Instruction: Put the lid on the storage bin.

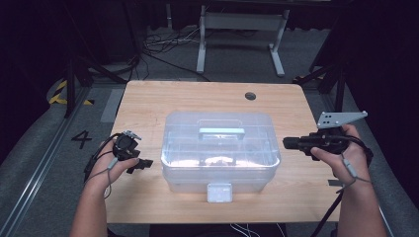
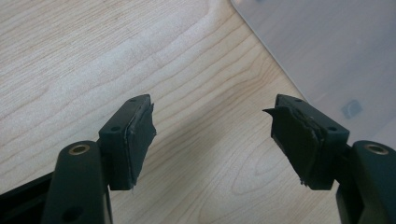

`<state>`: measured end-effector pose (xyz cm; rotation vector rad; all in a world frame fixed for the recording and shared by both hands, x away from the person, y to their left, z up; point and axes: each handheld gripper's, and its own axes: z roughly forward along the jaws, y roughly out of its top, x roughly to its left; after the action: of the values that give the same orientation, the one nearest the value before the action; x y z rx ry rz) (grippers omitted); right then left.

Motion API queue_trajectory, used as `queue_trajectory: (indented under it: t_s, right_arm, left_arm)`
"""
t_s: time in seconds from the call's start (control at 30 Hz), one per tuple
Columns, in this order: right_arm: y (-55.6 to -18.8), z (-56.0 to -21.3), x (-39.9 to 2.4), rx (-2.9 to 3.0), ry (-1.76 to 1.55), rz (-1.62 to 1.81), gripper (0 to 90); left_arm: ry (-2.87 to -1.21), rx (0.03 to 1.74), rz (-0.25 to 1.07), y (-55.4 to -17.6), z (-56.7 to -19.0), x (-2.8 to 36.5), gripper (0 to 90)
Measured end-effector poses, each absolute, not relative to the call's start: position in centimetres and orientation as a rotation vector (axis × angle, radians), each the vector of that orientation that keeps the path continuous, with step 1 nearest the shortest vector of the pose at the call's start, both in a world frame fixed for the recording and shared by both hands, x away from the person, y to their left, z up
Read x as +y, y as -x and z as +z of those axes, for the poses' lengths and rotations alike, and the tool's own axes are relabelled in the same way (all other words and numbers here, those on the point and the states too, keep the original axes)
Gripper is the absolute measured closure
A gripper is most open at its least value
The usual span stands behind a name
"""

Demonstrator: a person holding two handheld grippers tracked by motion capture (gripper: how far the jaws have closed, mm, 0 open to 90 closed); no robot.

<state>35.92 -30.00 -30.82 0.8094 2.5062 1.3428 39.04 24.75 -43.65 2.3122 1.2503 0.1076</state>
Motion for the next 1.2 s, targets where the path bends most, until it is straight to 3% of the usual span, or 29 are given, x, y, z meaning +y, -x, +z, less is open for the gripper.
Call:
queue_trajectory:
  t_s: [0.17, 0.23, 0.37, 0.57, 1.2]
  right_arm:
    - [-36.7, -31.1, -30.6, 2.391, -0.881, 1.376, 71.5]
    - [-37.2, -31.4, -31.1, 2.348, -0.927, 1.35, 59.7]
    - [-38.3, -32.2, -32.0, 2.259, -0.969, 1.345, 46.0]
    - [-39.7, -33.4, -33.1, 2.221, -0.99, 1.289, 39.4]
    - [-44.3, -39.9, -35.6, 2.197, -1.147, 1.24, 26.4]
  left_arm:
    - [-2.304, 1.261, 0.117, -39.1, -43.7, 25.0, 30.4]
    - [-2.297, 1.27, 0.121, -39.1, -43.7, 25.1, 30.4]
    - [-2.283, 1.288, 0.13, -39.3, -43.7, 25.3, 29.8]
    - [-2.286, 1.275, 0.139, -39.4, -43.8, 25.5, 24.5]
    - [-2.273, 1.268, 0.245, -39.7, -44.4, 26.2, 22.3]
